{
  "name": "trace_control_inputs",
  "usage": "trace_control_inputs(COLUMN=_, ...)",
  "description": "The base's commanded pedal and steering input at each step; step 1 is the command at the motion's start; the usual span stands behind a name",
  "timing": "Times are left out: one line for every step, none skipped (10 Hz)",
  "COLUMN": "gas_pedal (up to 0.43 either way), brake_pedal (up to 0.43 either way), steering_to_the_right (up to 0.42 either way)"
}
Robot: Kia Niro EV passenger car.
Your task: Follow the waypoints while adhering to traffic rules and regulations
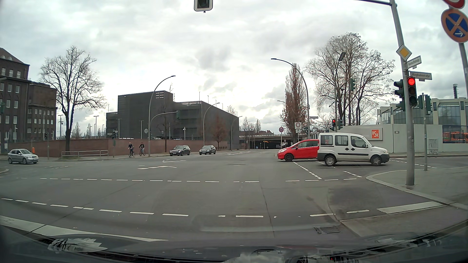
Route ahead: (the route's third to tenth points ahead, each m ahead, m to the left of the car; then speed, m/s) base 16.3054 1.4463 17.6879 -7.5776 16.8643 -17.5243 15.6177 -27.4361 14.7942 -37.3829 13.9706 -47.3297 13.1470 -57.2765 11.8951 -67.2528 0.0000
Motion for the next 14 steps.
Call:
trace_control_inputs(gas_pedal=0.000, brake_pedal=0.390, steering_to_the_right=-0.014)
trace_control_inputs(gas_pedal=0.000, brake_pedal=0.390, steering_to_the_right=-0.015)
trace_control_inputs(gas_pedal=0.000, brake_pedal=0.390, steering_to_the_right=-0.015)
trace_control_inputs(gas_pedal=0.000, brake_pedal=0.390, steering_to_the_right=-0.015)
trace_control_inputs(gas_pedal=0.000, brake_pedal=0.390, steering_to_the_right=-0.015)
trace_control_inputs(gas_pedal=0.000, brake_pedal=0.390, steering_to_the_right=-0.015)
trace_control_inputs(gas_pedal=0.000, brake_pedal=0.390, steering_to_the_right=-0.014)
trace_control_inputs(gas_pedal=0.000, brake_pedal=0.390, steering_to_the_right=-0.015)
trace_control_inputs(gas_pedal=0.000, brake_pedal=0.390, steering_to_the_right=-0.014)
trace_control_inputs(gas_pedal=0.000, brake_pedal=0.390, steering_to_the_right=-0.014)
trace_control_inputs(gas_pedal=0.000, brake_pedal=0.390, steering_to_the_right=-0.014)
trace_control_inputs(gas_pedal=0.000, brake_pedal=0.390, steering_to_the_right=-0.014)
trace_control_inputs(gas_pedal=0.000, brake_pedal=0.390, steering_to_the_right=-0.014)
trace_control_inputs(gas_pedal=0.000, brake_pedal=0.390, steering_to_the_right=-0.014)
